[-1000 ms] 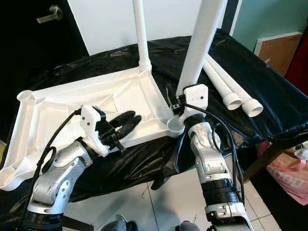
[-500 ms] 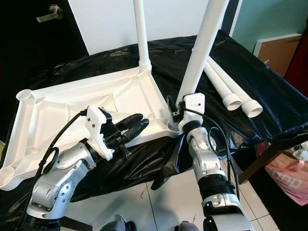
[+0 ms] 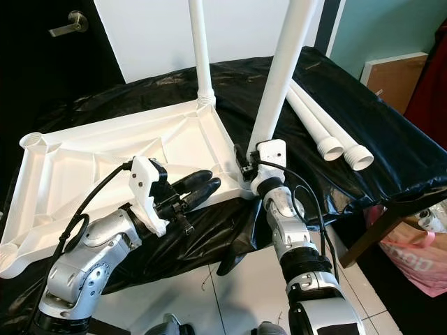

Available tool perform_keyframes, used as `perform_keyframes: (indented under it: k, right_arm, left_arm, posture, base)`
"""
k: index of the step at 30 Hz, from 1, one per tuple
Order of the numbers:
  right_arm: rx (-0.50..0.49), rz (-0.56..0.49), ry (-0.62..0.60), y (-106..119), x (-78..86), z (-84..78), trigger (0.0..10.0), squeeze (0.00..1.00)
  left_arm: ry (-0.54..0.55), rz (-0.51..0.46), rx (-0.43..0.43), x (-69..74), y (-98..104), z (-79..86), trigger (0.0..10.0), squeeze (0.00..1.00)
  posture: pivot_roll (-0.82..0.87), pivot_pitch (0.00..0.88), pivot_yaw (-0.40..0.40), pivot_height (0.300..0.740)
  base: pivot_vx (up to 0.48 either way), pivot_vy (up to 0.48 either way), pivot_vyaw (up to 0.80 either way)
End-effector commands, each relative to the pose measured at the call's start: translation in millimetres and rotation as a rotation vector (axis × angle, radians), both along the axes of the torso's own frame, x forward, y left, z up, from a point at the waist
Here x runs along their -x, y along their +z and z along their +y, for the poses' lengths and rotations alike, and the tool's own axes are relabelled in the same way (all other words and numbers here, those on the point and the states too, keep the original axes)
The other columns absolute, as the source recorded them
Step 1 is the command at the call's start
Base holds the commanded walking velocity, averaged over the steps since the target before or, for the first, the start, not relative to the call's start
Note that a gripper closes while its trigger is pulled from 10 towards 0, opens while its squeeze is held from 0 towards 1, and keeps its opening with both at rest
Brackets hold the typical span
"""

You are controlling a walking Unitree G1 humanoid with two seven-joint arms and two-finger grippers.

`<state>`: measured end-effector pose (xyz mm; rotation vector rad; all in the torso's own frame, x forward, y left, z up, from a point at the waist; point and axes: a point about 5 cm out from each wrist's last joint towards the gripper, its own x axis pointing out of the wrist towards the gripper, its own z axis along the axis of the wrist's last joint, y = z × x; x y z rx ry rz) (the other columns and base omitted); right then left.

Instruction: Building children table

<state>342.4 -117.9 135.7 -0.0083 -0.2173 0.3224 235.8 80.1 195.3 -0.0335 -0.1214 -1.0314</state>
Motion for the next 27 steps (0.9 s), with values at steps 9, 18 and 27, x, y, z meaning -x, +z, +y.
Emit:
perform_keyframes:
  k: [9,18,27]
  right_arm:
    - [0.244,0.043,0.066,-29,10.8,-6.3,10.0,0.0]
    - [0.27,0.045,0.144,-41,17.1,-3.7,10.0,0.0]
    - [0.166,0.165,0.124,-46,11.9,-2.0,10.0,0.0]
  left_arm:
    - [-0.039,0.009,-0.012,4.2,0,-1.2,10.0,0.0]
    - [-0.045,0.013,-0.019,4.1,1,0.3,10.0,0.0]
    - [-0.046,0.016,-0.025,5.5,1,0.9,10.0,0.0]
  posture:
    - [-0.05,0.038,0.034,0.74]
    - [-0.05,0.036,0.042,0.74]
    - [-0.04,0.032,0.041,0.74]
  base:
    - [0.0,0.0,0.0]
    - [0.0,0.0,0.0]
    - [0.0,0.0,0.0]
